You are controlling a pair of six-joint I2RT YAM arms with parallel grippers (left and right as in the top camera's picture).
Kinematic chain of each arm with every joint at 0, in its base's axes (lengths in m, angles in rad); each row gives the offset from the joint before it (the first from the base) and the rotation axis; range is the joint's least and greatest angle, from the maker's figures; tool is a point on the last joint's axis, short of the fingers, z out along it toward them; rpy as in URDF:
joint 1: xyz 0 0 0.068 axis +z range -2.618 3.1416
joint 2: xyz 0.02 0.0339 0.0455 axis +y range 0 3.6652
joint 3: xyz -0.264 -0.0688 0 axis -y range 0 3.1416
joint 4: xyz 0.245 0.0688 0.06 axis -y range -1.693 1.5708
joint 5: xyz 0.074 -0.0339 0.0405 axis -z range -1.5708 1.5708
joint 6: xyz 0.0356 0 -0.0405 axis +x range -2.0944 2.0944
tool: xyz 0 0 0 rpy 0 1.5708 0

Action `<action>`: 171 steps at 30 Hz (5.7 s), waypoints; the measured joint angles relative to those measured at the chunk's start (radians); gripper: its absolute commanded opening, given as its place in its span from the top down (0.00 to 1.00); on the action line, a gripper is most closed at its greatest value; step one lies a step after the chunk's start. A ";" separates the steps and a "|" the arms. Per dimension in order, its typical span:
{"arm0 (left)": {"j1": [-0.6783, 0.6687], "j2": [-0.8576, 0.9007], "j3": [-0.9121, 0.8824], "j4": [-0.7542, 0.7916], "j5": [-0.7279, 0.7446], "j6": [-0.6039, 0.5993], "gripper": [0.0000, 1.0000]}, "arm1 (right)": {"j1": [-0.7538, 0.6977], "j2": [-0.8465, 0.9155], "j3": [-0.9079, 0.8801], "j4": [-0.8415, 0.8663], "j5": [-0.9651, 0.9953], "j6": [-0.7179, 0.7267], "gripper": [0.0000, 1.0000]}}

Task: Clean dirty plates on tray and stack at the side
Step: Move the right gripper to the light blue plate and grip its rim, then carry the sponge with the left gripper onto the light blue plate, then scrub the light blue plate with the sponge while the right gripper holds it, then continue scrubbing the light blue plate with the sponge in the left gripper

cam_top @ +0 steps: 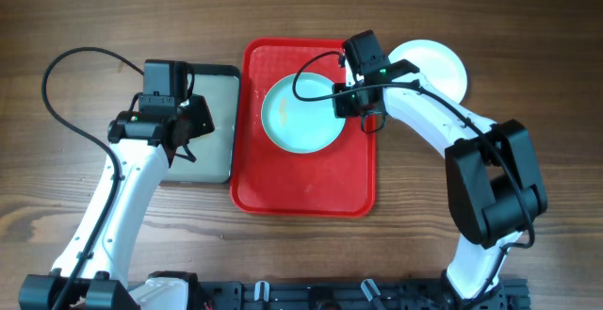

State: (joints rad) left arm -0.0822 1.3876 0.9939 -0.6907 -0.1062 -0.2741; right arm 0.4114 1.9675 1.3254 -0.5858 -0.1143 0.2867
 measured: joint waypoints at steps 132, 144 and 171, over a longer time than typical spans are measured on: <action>-0.413 0.430 0.030 0.338 0.192 -0.397 0.96 | 0.045 0.013 -0.015 0.048 -0.111 -0.163 0.96; -0.389 0.266 0.024 0.258 0.130 -0.336 0.96 | 0.052 0.019 -0.016 0.049 -0.113 -0.130 0.93; -0.339 0.475 0.032 0.421 0.441 -0.311 0.96 | 0.052 0.019 -0.016 0.049 -0.113 -0.130 0.92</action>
State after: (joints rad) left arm -0.4213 1.8622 1.0264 -0.2699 0.3347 -0.5846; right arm 0.4633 1.9869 1.3094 -0.5369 -0.2276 0.1566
